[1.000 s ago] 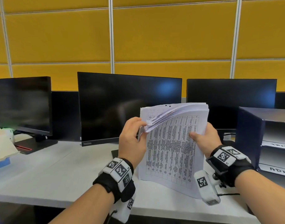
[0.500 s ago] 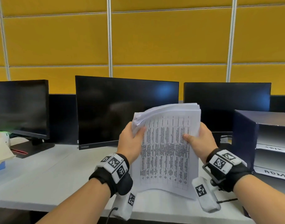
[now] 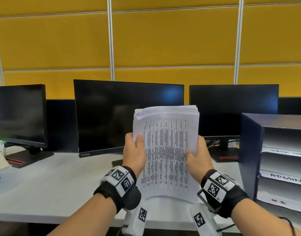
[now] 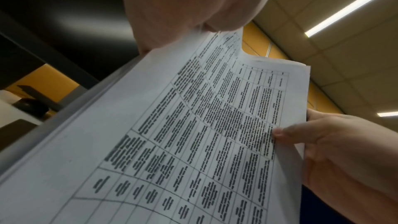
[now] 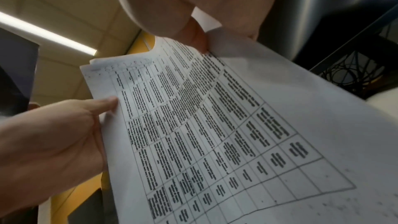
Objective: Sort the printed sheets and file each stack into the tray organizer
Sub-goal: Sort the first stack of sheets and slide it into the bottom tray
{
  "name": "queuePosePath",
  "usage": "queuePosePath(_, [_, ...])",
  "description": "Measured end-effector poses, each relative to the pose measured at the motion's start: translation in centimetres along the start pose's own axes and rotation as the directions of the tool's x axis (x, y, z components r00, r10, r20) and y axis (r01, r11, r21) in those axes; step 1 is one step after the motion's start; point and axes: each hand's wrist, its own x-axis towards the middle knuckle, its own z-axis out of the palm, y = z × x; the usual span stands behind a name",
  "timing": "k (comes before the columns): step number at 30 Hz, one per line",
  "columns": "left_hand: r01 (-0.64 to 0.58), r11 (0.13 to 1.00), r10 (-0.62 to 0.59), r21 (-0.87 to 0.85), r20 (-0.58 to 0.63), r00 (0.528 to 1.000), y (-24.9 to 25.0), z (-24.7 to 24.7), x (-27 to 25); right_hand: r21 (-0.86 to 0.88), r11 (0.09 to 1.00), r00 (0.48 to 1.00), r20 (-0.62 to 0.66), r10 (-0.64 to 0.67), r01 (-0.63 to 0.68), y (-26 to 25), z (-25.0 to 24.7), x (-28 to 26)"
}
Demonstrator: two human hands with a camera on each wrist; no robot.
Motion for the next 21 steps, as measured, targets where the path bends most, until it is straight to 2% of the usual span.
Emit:
queuePosePath(6, [0.059, 0.997, -0.061, 0.056, 0.035, 0.998, -1.6, -0.2, -0.7, -0.013, 0.997, 0.996, 0.035, 0.079, -0.079, 1.1, 0.1, -0.6])
queuePosePath(10, [0.097, 0.994, -0.100, 0.047, 0.054, 0.994, -1.7, -0.5, -0.5, 0.017, 0.997, 0.996, 0.052, 0.073, -0.074, 1.2, -0.3, -0.7])
queuePosePath(13, [0.092, 0.990, -0.101, 0.106, 0.087, 0.991, -2.4, -0.5, -0.8, -0.023, 0.997, 0.993, 0.094, 0.075, -0.073, 1.5, -0.2, -1.1])
queuePosePath(21, [0.154, 0.977, -0.165, 0.150, 0.065, 0.984, -3.0, -0.7, -1.7, -0.089, 0.991, 0.995, 0.023, 0.100, -0.098, 1.6, 0.2, -1.7])
